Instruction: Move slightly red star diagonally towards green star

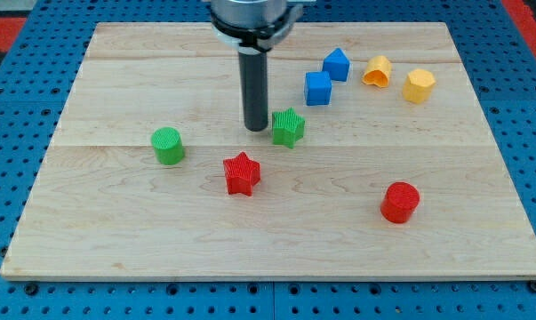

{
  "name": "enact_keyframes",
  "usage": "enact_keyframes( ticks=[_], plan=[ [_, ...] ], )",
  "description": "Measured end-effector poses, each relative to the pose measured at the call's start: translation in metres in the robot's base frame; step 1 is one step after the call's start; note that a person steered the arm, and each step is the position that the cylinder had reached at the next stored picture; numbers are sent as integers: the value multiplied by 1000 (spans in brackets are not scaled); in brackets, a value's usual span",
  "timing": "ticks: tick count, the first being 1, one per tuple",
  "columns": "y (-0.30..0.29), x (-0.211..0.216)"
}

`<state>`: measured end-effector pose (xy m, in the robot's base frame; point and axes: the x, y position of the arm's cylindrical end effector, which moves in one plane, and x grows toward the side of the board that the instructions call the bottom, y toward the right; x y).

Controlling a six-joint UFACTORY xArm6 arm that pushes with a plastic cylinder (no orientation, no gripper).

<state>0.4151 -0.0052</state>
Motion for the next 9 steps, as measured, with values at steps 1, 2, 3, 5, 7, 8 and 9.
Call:
enact_keyframes(
  ticks=[1, 2, 3, 5, 7, 8, 9],
  plan=[
    [58, 6],
    [96, -1],
    [74, 24],
    [-33, 1],
    [-85, 78],
    [-74, 84],
    [-36, 76]
  ],
)
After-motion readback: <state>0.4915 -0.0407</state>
